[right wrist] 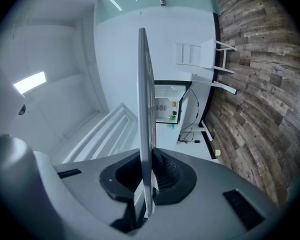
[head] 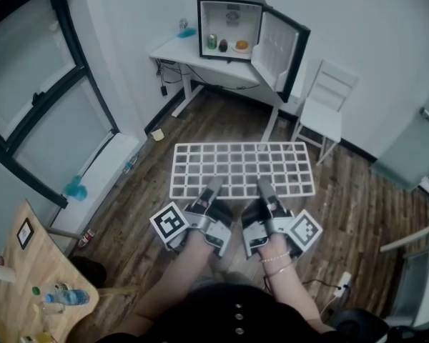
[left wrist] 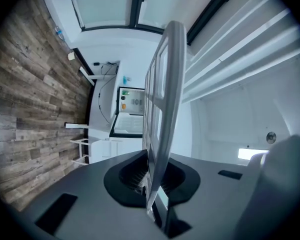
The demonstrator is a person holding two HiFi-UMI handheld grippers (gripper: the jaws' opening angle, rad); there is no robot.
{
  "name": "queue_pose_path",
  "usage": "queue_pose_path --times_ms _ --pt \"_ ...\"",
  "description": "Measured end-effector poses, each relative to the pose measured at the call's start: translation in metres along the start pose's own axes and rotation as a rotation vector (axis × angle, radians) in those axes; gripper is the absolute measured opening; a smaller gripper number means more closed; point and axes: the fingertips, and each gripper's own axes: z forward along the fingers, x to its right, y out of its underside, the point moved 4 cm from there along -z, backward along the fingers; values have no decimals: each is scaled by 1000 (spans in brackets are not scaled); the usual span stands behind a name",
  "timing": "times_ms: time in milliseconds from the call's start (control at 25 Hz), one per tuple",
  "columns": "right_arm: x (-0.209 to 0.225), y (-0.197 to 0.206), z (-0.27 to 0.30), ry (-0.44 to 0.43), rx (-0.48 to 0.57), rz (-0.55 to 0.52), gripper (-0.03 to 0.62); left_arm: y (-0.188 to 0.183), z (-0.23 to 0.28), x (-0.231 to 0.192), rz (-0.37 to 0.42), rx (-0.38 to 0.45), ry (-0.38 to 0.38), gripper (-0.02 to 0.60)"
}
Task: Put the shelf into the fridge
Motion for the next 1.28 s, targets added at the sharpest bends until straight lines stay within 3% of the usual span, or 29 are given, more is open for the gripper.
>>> queue_pose_path --times_ms 240,480,680,920,1280 --pt "13 -12 15 13 -3 7 35 -5 17 -10 -11 2 -12 34" --pt "21 -24 98 36 17 29 35 -68 77 -16 -17 -6 -31 34" --pt "39 -27 107 -17 17 -8 36 -73 83 -37 -8 -3 -2 34" --pt "33 -40 214 5 32 -22 36 -153 159 -34 -21 -28 0 34" --pt "38 -50 310 -17 91 -14 35 -228 231 -40 -18 -75 21 34"
